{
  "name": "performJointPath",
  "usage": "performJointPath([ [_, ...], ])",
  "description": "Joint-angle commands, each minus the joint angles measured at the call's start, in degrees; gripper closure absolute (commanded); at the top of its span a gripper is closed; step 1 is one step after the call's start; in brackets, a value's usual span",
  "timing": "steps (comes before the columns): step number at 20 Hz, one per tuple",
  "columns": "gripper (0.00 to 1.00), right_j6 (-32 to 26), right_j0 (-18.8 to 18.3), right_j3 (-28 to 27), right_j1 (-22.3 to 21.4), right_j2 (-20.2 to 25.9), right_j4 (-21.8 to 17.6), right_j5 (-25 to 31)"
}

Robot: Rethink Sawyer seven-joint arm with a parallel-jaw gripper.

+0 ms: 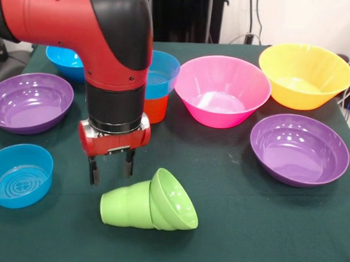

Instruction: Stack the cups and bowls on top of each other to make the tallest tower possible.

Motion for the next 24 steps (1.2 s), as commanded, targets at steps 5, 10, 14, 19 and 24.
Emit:
performJointPath([
  [5, 0.0, 4.1, 2.4, 0.4, 1.4, -6.7, -1.2, 8.9],
  [10, 0.0, 2.5, 3.1, -2.0, 1.0, -6.4, 0.1, 12.4],
  [14, 0.0, 1.9, 3.8, -1.8, -1.7, -6.0, 1.3, 14.5],
  [19, 0.0, 1.6, 3.4, -2.5, -2.4, -4.3, 3.5, 16.3],
  [24, 0.0, 1.4, 3.2, -1.8, -3.9, -3.2, 6.0, 17.7],
])
